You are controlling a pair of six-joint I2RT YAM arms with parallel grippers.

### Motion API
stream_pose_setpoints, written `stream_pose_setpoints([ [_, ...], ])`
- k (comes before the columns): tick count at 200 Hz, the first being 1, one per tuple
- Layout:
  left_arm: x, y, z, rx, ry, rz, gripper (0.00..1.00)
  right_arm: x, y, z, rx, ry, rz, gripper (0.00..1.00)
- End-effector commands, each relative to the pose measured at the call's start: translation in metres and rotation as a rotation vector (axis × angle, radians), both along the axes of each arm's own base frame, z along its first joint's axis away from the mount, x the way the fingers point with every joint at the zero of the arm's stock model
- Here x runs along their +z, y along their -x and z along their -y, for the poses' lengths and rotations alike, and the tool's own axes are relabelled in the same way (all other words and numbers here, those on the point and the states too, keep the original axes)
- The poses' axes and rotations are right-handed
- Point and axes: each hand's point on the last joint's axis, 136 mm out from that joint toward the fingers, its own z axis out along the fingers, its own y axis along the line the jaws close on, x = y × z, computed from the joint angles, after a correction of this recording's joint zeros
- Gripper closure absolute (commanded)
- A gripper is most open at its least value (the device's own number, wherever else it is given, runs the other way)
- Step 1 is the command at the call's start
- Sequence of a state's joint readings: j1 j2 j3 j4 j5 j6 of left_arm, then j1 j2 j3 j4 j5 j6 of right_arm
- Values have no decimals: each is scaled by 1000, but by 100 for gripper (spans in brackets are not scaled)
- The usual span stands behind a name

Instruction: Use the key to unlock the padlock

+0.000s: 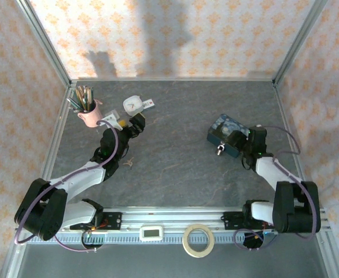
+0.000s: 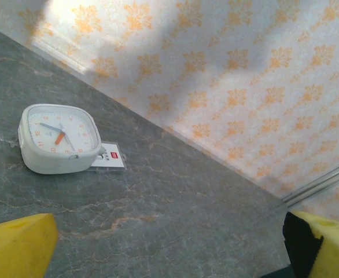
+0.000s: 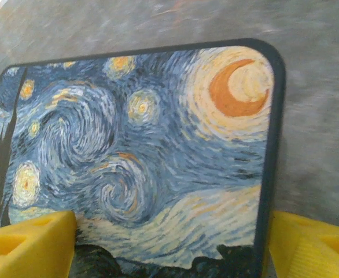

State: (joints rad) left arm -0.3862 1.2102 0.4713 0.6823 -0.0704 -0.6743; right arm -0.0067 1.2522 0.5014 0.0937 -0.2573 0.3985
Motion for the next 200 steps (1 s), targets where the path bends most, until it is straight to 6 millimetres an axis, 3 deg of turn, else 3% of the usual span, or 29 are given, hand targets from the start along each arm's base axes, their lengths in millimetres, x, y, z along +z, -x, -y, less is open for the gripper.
stream_pose_setpoints([
  [1,13,5,-8,43,55,57,1,11,-25,-26,128,29,43,20],
  [67,3,15,-18,77,68,31,1,-6,-72,-133,473,100,4,30],
  [102,-14,20,-26,104,14,-65,1,-6,-101,-169,568,114,3,31],
  [123,-35,28,-31,111,-56,-177,1,8,-115,-179,604,130,31,30],
  [147,-67,46,-38,105,-141,-332,4,42,-126,-180,600,152,96,25],
  [165,-90,62,-38,71,-182,-437,15,76,-125,-175,574,164,158,19],
  [193,-125,87,-40,31,-224,-581,32,99,-109,-169,550,146,184,0],
  [200,-132,91,-40,23,-230,-603,35,101,-103,-169,547,135,186,0],
])
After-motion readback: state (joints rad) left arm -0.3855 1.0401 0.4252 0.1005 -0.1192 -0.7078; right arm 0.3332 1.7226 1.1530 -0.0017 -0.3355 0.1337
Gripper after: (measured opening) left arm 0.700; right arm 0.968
